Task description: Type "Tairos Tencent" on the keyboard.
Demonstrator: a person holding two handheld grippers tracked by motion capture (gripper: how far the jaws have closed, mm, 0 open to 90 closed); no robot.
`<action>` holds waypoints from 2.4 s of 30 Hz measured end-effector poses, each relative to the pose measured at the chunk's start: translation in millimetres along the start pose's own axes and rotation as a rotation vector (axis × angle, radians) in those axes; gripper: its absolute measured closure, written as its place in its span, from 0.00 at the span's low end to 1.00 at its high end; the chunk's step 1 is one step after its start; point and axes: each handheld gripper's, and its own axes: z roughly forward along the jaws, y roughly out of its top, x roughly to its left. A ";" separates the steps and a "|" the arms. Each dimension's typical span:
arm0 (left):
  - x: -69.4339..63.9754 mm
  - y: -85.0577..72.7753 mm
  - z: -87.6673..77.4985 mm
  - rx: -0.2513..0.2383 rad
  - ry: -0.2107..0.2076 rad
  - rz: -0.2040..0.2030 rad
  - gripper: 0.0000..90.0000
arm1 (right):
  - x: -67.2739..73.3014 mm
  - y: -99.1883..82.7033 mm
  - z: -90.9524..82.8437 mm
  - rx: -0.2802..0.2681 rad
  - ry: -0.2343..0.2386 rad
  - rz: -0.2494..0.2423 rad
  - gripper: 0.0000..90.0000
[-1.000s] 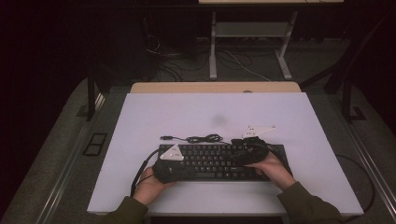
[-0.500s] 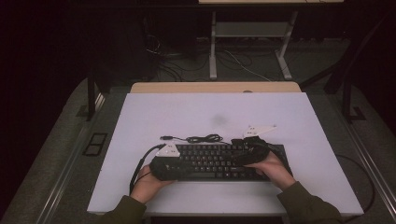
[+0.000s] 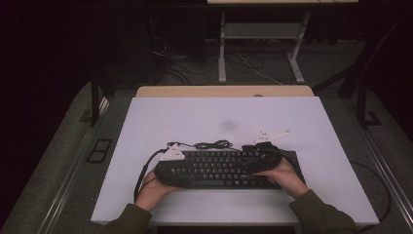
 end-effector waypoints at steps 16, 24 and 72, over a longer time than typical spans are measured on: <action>2.0 0.4 -0.4 -0.018 0.057 -0.009 0.06 | 3.9 -6.4 -10.8 0.002 0.023 0.000 0.33; 1.6 0.8 -0.5 -0.015 0.060 -0.001 0.02 | 5.0 -10.1 -18.7 -0.006 0.028 0.003 0.47; 1.9 -0.3 1.5 -0.003 0.063 -0.001 0.02 | 10.1 -29.6 -14.8 0.190 0.021 -0.116 0.99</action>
